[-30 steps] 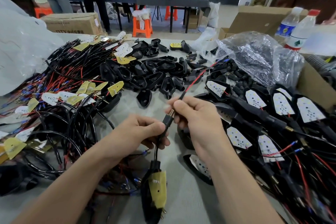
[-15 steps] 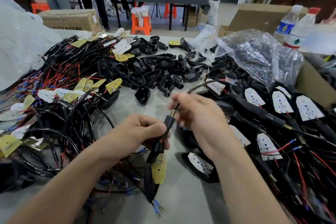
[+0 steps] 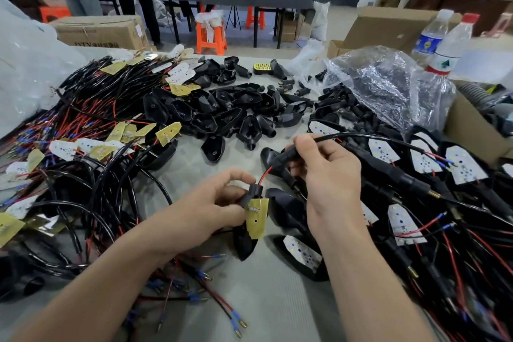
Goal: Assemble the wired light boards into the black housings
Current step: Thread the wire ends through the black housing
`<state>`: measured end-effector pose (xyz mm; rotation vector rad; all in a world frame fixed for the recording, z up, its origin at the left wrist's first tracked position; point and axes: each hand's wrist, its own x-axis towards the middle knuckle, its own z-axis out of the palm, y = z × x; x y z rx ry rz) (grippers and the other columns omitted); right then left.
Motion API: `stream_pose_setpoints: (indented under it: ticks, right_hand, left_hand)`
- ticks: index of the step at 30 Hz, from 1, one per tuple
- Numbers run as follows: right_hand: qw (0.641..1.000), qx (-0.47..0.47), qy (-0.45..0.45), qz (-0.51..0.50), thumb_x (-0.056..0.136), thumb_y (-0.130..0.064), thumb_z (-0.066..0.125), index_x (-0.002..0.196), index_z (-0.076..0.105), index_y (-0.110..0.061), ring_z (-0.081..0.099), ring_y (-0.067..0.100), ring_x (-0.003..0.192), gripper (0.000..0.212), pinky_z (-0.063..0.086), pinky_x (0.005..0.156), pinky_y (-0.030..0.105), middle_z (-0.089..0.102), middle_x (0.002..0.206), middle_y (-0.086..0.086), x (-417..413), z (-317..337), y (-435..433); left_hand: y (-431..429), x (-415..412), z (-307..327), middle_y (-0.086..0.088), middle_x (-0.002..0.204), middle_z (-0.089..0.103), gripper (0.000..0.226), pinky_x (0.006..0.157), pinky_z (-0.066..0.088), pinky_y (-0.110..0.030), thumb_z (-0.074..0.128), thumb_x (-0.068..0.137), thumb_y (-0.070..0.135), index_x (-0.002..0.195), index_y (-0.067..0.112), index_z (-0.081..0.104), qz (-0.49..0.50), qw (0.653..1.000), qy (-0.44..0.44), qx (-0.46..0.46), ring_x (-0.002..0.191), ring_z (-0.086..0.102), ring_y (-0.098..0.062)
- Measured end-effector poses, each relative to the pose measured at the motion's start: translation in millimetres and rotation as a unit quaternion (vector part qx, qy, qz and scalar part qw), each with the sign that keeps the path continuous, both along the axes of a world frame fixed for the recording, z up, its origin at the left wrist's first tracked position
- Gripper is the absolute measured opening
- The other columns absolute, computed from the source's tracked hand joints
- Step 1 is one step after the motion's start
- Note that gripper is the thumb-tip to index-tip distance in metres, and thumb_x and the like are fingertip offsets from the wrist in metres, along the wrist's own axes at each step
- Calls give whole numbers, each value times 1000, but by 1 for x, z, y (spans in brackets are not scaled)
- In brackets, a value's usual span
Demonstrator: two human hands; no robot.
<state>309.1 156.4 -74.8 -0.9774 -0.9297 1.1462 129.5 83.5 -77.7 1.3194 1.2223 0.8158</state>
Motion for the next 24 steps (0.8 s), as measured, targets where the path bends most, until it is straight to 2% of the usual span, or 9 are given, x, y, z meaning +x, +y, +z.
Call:
stream_pose_setpoints:
  ticks: [2,5,9,11,14,17,19,22,24]
  right_hand:
    - [1000,-4,5,-2,94,-13,71,76,72,-11,56,11,53,19,47,51,19,70,66,4,1,0,0]
    - [1000,-21,5,-6,92,-15,73,68,66,-13,47,10,45,26,40,45,19,56,55,1,5,2,1]
    - [997,-39,-25,55,91,-21,76,56,64,-17,39,13,39,36,31,39,19,50,48,5,1,1,-4]
    - [994,-47,-35,91,92,-24,74,62,65,-18,39,13,38,32,30,37,19,52,50,8,-2,1,-6]
    - [992,-58,-24,112,93,-23,73,74,61,-8,38,14,38,27,28,36,20,53,52,9,-2,0,-6]
    - [993,-57,-21,105,91,-23,74,82,60,7,36,15,38,35,26,37,21,48,49,8,-2,-1,-6]
    - [993,-49,-10,110,91,-23,75,83,61,9,37,14,38,36,28,38,21,49,50,8,-3,-1,-7]
    - [987,-36,-19,154,92,-20,73,78,66,-5,45,15,45,22,34,41,23,58,59,9,0,0,-8]
    - [979,-40,2,201,93,-12,70,83,69,-6,52,14,49,12,42,45,21,62,65,8,4,1,-8]
  left_hand:
    - [-1,1,-1,-10,109,76,35,87,57,-32,55,88,22,118,36,66,6,1000,-18,3,99,73,-28]
    - [-1,1,-2,-14,108,77,29,93,57,-34,51,103,27,111,39,77,31,999,-35,17,100,73,-31]
    - [-1,5,3,-13,96,79,37,66,58,-22,49,107,17,101,33,81,103,992,-67,34,77,74,-18]
    - [-1,6,3,-14,92,79,34,62,58,-28,52,105,15,95,30,81,142,987,-62,49,73,73,-21]
    - [-2,8,2,-11,81,78,28,60,55,-32,62,100,13,87,29,81,191,976,-24,99,68,72,-21]
    - [-4,10,5,-2,70,77,29,55,54,-21,71,93,8,82,33,83,192,967,20,166,61,71,-12]
    - [-4,9,6,-2,71,77,29,58,56,-20,73,91,6,81,32,83,196,965,20,172,63,73,-13]
    - [-2,6,6,-2,75,78,26,63,58,-29,75,90,11,82,34,84,210,963,38,162,70,74,-21]
    - [-3,4,6,-2,74,78,25,61,58,-32,75,91,13,82,35,84,220,962,36,156,69,74,-23]
